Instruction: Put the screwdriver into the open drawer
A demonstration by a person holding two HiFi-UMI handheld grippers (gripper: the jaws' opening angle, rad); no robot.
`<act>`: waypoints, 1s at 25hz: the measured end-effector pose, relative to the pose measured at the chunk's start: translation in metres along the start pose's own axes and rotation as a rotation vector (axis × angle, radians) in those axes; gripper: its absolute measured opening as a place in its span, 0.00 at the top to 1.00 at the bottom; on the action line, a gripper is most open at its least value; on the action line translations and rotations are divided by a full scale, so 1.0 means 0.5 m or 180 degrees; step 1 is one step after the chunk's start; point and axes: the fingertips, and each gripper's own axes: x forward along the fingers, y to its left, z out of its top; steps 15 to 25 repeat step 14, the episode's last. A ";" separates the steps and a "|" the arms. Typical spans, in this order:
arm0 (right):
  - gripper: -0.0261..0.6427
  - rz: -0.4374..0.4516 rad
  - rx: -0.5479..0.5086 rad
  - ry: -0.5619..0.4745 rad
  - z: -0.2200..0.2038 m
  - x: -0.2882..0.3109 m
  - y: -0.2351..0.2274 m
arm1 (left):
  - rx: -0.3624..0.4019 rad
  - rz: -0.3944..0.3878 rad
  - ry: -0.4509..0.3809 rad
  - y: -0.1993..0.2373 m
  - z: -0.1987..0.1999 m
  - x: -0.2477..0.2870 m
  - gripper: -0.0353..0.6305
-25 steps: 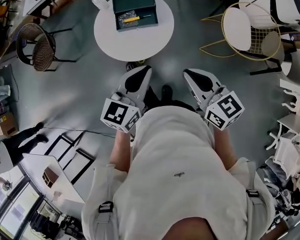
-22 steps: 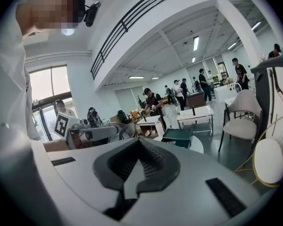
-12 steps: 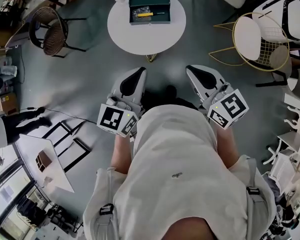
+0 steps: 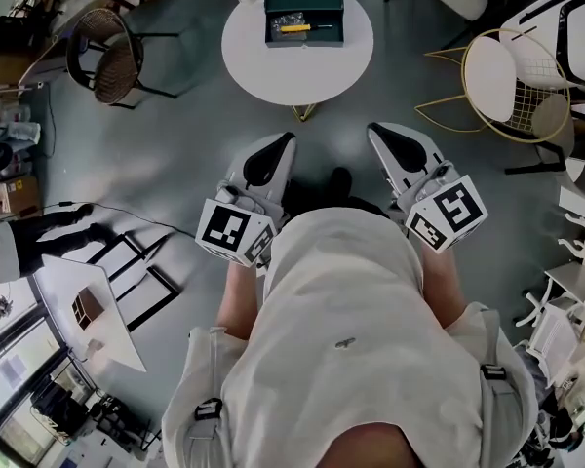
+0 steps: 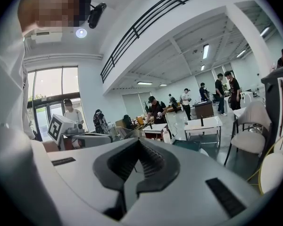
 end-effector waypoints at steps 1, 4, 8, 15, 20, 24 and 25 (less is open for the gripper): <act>0.95 0.0004 0.0003 0.0006 -0.003 -0.001 0.003 | -0.0003 0.0002 0.0001 -0.002 -0.002 -0.003 0.93; 0.95 0.0029 0.0003 0.0017 -0.013 -0.002 0.013 | -0.0005 0.0036 0.0000 -0.004 -0.009 -0.016 0.93; 0.95 0.0026 0.0009 0.0039 -0.028 -0.011 0.022 | -0.0051 0.0109 0.0002 -0.006 -0.024 -0.034 0.93; 0.95 0.0010 -0.0012 0.0024 -0.027 -0.026 0.038 | -0.0053 0.0125 0.0018 -0.012 -0.032 -0.054 0.93; 0.95 0.0010 -0.0012 0.0024 -0.027 -0.026 0.038 | -0.0053 0.0125 0.0018 -0.012 -0.032 -0.054 0.93; 0.95 0.0010 -0.0012 0.0024 -0.027 -0.026 0.038 | -0.0053 0.0125 0.0018 -0.012 -0.032 -0.054 0.93; 0.95 0.0010 -0.0012 0.0024 -0.027 -0.026 0.038 | -0.0053 0.0125 0.0018 -0.012 -0.032 -0.054 0.93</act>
